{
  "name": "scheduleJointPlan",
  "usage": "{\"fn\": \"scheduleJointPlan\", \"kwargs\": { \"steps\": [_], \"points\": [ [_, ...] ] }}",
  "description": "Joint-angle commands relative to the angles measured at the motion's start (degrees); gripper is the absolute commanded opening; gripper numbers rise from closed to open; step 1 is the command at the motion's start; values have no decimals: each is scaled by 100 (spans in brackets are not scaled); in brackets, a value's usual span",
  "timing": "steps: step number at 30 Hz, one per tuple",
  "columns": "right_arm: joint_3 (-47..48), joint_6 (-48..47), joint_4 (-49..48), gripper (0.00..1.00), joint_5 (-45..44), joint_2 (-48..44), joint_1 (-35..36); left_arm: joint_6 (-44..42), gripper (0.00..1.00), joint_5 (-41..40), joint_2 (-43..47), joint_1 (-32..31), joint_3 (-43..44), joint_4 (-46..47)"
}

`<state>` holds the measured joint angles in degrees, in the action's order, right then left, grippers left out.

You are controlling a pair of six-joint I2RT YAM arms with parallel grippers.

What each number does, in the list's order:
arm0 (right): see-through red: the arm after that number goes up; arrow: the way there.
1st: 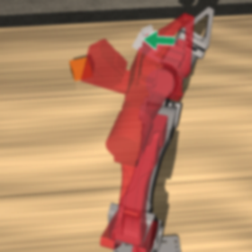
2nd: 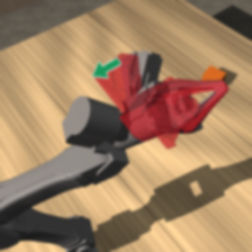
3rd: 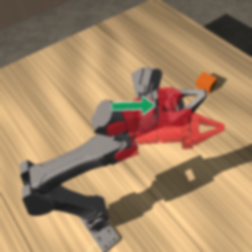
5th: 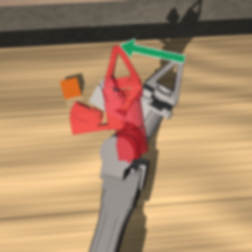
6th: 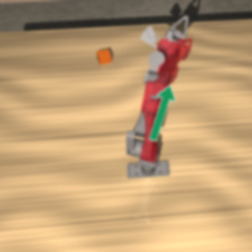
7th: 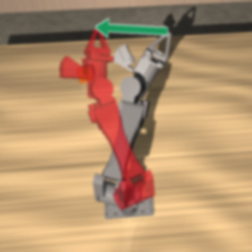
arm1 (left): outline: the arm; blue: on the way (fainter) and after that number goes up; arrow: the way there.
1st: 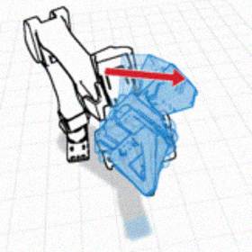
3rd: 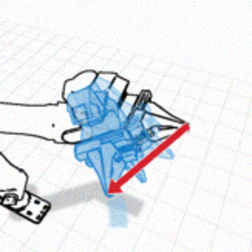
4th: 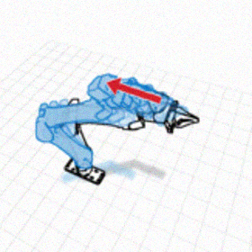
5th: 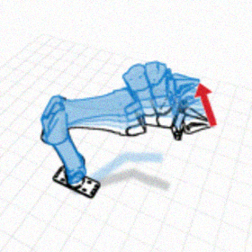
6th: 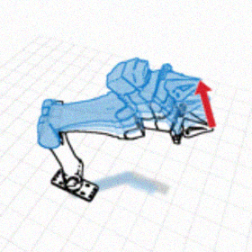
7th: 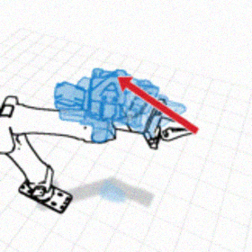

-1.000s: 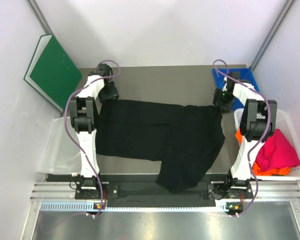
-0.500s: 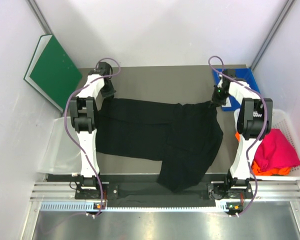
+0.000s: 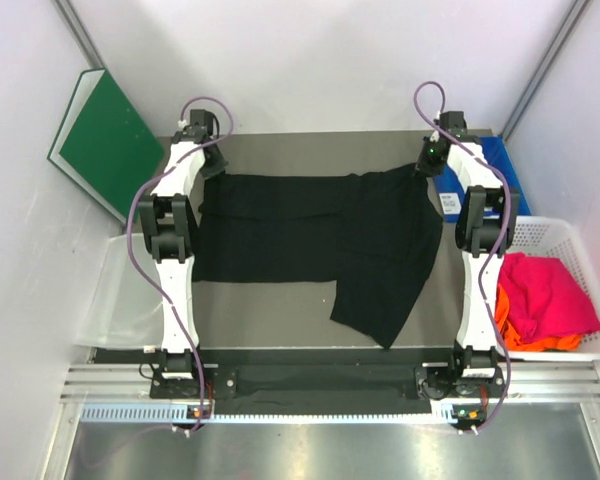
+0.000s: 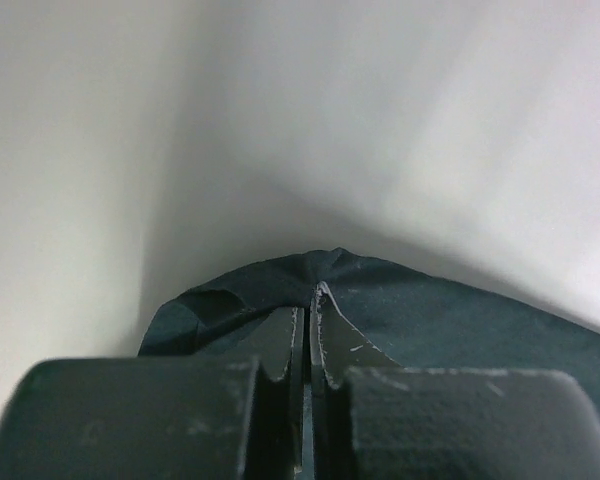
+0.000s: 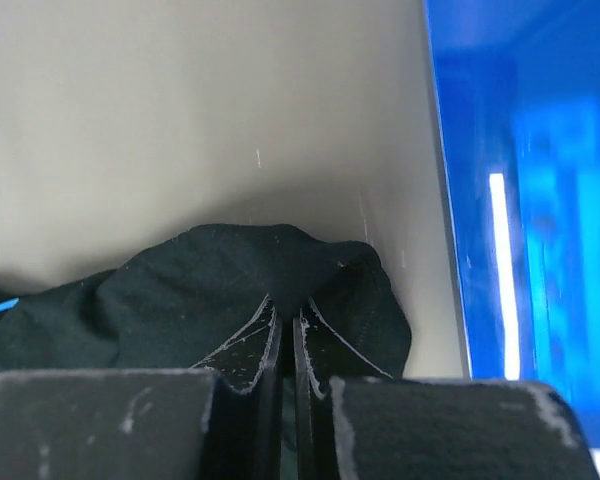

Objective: Fold and stack the t-shirts
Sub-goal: Fold the flattened tshirt in 1/3 of the way, then grap the side of the flattened tshirt closest away from the robot with both arms

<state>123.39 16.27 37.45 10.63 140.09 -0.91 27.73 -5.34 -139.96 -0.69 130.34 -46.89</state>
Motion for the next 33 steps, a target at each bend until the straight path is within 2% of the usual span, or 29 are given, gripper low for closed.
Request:
{"fn": "scheduleJointPlan", "kwargs": {
  "steps": [1,3,4,5,6,8,9,10,12,13,17,20,26,33],
  "points": [
    [686,210,-554,4,-9,290,29,233,0,33,-268,297,474,321],
    [669,184,-853,14,-17,273,29,260,0,51,-365,376,693,304],
    [703,166,-914,26,26,264,20,260,4,121,-357,394,729,321],
    [721,174,-906,32,70,195,20,242,18,200,-330,420,729,373],
    [669,131,-889,38,123,133,20,233,65,296,-234,473,721,452],
    [485,69,-889,51,254,-243,-6,164,99,437,-50,491,668,532],
    [171,-1,-889,56,272,-428,-15,102,99,446,247,482,442,584],
    [-33,-45,-906,72,255,-639,-23,67,99,438,441,482,248,759],
    [-759,-80,-985,86,211,-1385,-41,49,99,376,1133,482,-557,971],
    [-1043,-80,-1020,99,211,-1675,-50,57,99,376,1381,482,-850,1146],
    [-2396,60,-1047,100,307,-3334,-68,14,99,429,2428,491,-2334,1253],
    [-3215,157,-495,100,491,-4057,-67,-13,99,464,3052,482,-3125,1017],
    [-5048,166,560,100,914,-5147,-59,-101,99,446,4064,499,-4611,542],
    [-6730,323,1027,97,1125,-6142,-15,84,99,868,4915,526,-6063,444]
  ]
}}
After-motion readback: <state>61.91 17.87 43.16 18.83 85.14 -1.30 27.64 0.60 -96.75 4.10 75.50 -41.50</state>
